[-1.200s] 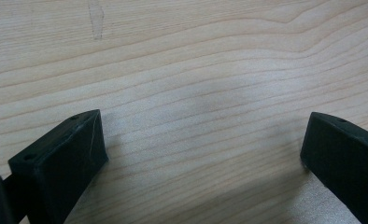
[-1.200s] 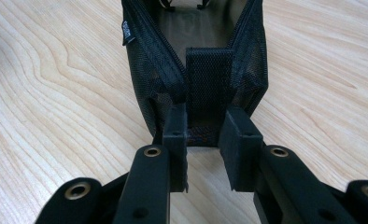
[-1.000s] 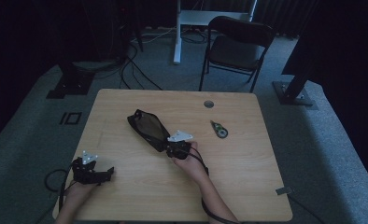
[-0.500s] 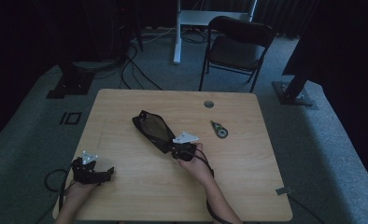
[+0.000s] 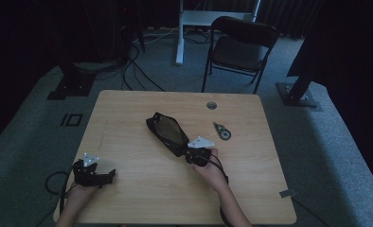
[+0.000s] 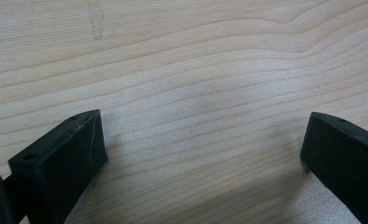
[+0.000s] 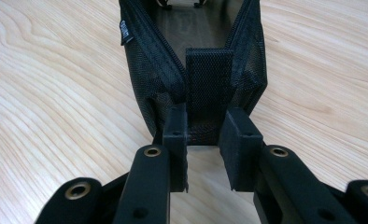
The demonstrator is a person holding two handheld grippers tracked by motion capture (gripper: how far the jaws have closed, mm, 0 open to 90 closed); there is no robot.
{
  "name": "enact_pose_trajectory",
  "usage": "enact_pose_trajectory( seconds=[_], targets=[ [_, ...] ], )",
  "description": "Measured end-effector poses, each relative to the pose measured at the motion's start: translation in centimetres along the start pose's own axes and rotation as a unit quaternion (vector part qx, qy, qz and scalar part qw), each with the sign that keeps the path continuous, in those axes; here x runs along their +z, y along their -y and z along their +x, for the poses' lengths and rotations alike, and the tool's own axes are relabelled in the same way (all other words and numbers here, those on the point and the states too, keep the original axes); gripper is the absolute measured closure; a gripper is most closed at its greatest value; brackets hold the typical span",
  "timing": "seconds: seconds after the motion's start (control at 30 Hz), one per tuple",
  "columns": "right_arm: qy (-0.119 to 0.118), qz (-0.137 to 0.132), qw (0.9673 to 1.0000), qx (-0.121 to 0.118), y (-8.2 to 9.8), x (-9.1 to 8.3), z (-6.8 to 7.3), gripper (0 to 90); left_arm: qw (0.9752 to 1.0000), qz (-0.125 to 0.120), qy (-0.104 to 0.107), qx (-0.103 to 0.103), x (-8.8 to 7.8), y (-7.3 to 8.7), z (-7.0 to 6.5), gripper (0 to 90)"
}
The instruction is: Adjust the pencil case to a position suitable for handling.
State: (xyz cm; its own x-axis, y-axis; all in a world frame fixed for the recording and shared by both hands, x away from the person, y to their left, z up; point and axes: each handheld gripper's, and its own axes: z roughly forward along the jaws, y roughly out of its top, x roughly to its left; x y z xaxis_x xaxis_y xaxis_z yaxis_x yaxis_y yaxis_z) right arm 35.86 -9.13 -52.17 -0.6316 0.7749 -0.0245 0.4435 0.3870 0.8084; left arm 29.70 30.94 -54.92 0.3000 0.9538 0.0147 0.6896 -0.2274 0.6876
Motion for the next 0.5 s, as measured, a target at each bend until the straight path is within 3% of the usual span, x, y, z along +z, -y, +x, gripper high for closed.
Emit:
enact_pose_trajectory(
  seconds=[0.5],
  targets=[
    [0.026,-0.002,0.9996,0.013,2.1,-2.7,-1.8,72.8,1.0,0.0,0.0,0.0,0.0,0.0,0.0,0.2]
  ],
)
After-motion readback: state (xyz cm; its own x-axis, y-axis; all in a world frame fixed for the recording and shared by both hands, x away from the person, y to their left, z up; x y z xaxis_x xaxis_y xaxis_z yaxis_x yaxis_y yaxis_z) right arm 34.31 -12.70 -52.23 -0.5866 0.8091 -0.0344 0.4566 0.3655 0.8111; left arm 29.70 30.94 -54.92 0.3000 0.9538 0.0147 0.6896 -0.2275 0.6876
